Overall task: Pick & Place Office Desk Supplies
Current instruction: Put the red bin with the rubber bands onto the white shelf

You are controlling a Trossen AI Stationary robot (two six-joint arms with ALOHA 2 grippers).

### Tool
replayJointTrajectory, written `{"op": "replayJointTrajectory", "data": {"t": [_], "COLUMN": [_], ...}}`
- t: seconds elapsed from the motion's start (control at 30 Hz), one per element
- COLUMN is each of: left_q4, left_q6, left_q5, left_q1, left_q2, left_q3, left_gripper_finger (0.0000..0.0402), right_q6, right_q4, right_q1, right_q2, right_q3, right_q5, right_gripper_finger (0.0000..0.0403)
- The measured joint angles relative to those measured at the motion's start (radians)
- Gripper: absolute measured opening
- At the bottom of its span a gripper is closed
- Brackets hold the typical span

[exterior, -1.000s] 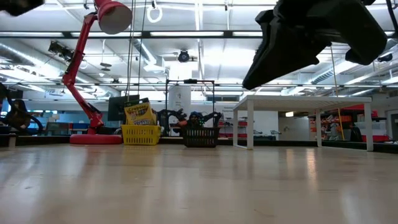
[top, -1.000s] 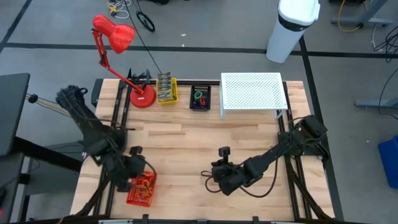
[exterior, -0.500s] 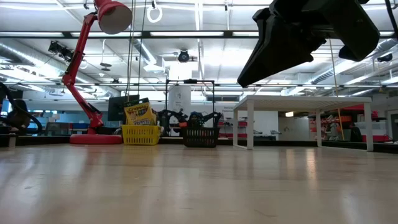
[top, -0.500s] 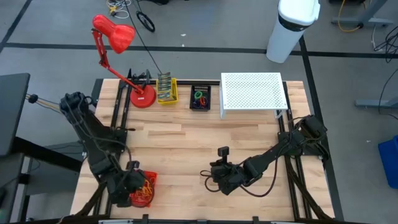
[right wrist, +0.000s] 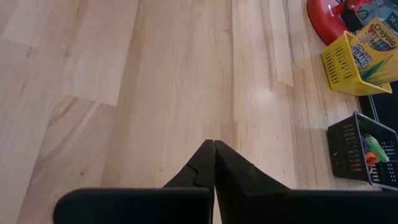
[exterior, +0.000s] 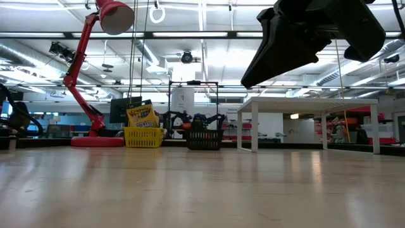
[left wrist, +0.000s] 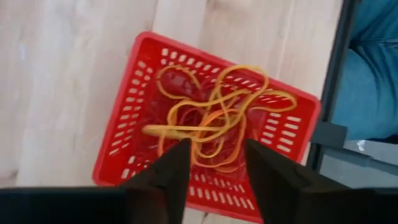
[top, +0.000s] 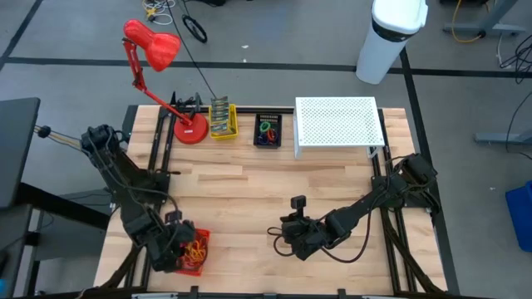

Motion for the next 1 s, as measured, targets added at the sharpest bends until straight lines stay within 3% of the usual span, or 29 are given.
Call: {"op": "replayJointTrajectory", "data": {"t": [0.2,0.3,0.57,0.8,1.0], "left_q4": [-0.1,-0.146,-0.15,-0.062,0.05], "left_q6": [0.015,0.052,0.304,0.436,0.509], "left_q5": [-0.047,-0.095,-0.048,0.044,0.078], "left_q1": [0.014,0.034,0.138,0.215,0.255], "left_q2": [0.0,0.007,0.053,0.059,0.059], "left_q3": [0.0,0.0,0.0,-0.073,-0.16], "left_gripper_finger": [0.0206,0.0208,0.0206,0.0185,0.0135], "right_q6": [-0.001,0.001,0.002,0.002,0.001], "right_q4": [0.0,0.0,-0.002,-0.004,-0.004], "right_q1": [0.0,0.0,0.0,0.0,0.0], "right_q2": [0.0,0.0,0.001,0.001,0.001], "right_q3": [0.0,0.0,0.0,0.0,0.0], "right_q5": [0.0,0.0,-0.023,-0.027,-0.027], "right_gripper_finger": [0.0014,0.0015,0.0016,0.0016,0.0017]}}
